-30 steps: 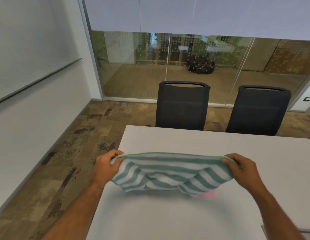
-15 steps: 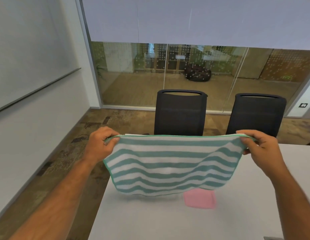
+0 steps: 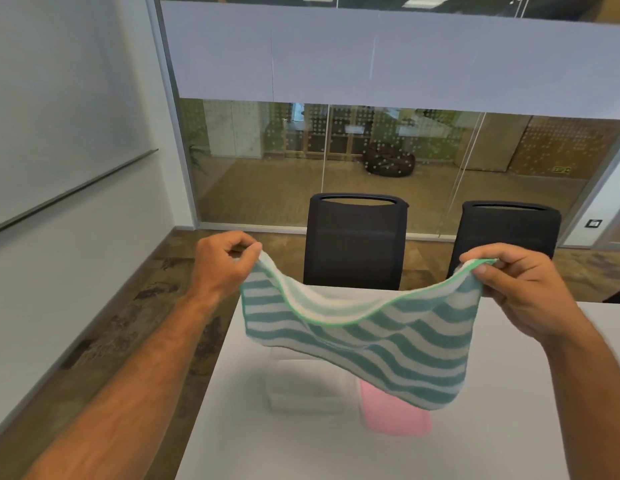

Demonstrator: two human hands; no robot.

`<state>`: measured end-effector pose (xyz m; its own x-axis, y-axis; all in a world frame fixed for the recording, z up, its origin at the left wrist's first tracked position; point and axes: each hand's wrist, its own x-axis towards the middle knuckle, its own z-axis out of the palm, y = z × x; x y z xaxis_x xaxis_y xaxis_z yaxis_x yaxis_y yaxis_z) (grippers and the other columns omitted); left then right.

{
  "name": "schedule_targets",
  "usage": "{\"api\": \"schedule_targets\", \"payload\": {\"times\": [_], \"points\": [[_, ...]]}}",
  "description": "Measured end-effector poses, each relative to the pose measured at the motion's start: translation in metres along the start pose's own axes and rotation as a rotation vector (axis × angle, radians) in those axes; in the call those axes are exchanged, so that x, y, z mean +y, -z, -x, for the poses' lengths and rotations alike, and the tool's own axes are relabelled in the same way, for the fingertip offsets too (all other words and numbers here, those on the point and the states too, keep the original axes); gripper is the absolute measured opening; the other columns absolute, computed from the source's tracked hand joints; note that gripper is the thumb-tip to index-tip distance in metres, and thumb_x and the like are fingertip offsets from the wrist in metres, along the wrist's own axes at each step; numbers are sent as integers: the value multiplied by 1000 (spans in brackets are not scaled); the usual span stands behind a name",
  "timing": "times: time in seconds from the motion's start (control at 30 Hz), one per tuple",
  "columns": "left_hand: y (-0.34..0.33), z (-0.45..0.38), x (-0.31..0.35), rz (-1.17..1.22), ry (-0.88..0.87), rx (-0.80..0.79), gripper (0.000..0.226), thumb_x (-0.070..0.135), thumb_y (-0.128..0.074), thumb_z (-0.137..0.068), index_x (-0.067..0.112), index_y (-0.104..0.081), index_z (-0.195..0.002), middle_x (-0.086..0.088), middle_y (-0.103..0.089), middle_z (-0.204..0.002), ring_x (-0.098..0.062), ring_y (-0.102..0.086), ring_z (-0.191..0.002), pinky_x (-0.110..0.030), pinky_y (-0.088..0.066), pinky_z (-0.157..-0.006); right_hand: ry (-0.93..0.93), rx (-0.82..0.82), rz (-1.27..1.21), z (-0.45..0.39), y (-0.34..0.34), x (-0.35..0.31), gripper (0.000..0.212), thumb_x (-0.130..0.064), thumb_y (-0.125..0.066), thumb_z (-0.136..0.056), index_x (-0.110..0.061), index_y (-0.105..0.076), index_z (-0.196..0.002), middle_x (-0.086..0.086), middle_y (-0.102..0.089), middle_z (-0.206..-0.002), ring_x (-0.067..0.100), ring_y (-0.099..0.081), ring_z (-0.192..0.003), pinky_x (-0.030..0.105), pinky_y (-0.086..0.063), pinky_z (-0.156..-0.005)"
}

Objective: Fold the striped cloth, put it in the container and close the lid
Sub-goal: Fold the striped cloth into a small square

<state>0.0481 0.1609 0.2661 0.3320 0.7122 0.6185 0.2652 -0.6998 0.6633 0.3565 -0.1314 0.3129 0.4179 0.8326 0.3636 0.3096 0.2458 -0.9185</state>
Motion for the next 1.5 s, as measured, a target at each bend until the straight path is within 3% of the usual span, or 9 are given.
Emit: {"api": "schedule_targets", "payload": {"times": [0.07, 0.17, 0.33, 0.47, 0.7, 1.03, 1.23, 1.37, 1.5], "points": [[-9, -2, 12, 18, -65, -18, 22, 38, -80, -77, 21, -71, -65, 5, -70, -62, -8, -63, -55, -19, -50, -53, -6, -66, 15, -6, -9, -5, 22, -18, -61, -82, -22, -81, -89, 4, -73, -87, 18, -70, -79, 24, -62, -65], [-24, -2, 31, 4, -174, -104, 30, 17, -89, -70, 13, -61, -61, 0, -64, -63, -9, -55, -54, -23, -50, -51, 1, -128, 90, -15, -25, -11, 21, -18, -65, -79, -26, -82, -87, 0, -75, -87, 17, -71, -81, 24, -62, -65], [-47, 7, 53, 192, -247, -197, 25, -14, -67, -69, 7, -54, -66, 8, -52, -69, -8, -48, -64, -29, -48, -57, -8, -104, 98, -28, -60, -12, 18, -23, -78, -65, -15, -81, -82, 10, -78, -80, 20, -74, -73, 29, -63, -64], [-63, 20, 70, 360, -191, -193, 35, -9, -55, -61, 25, -45, -65, 12, -44, -64, -2, -41, -59, -10, -35, -57, -33, -129, 39, -33, -85, -7, 24, -22, -79, -66, -7, -79, -85, 12, -79, -84, 21, -72, -75, 29, -61, -63], [-76, 35, 83, 576, -178, -210, 34, 3, -60, -64, 35, -46, -66, 15, -46, -66, -5, -39, -59, -17, -35, -55, -91, -173, -175, -37, -108, 6, 18, -9, -80, -67, -10, -82, -85, 4, -74, -118, 20, -68, -111, 26, -58, -82], [-68, 39, 90, 597, -251, -233, 34, 3, -64, -69, 32, -47, -66, 13, -47, -67, -7, -42, -59, -20, -38, -53, -113, -76, -275, -34, -115, 7, 16, -16, -77, -72, -9, -81, -86, 11, -79, -90, 28, -73, -85, 34, -62, -72], [-64, 42, 87, 443, -413, -266, 18, 2, -66, -70, 17, -57, -69, 4, -58, -74, -11, -54, -67, -21, -46, -60, -66, -8, -211, -31, -117, -3, 14, -20, -78, -67, -13, -81, -79, 5, -78, -81, 21, -74, -76, 27, -61, -64], [-62, 46, 68, 124, -543, -488, 13, 19, -75, -78, 15, -66, -87, 1, -68, -89, -9, -59, -80, -16, -51, -74, -47, 54, -166, -30, -111, -11, 26, -30, -83, -59, -12, -79, -77, 4, -77, -78, 20, -73, -74, 30, -63, -63], [-56, 50, 47, -149, -459, -693, 16, 27, -66, -82, 20, -74, -94, 5, -73, -90, -7, -60, -78, -20, -54, -80, -54, 116, -176, -30, -99, -16, 21, -25, -82, -61, -10, -79, -75, 4, -76, -75, 22, -72, -71, 33, -64, -61]]}}
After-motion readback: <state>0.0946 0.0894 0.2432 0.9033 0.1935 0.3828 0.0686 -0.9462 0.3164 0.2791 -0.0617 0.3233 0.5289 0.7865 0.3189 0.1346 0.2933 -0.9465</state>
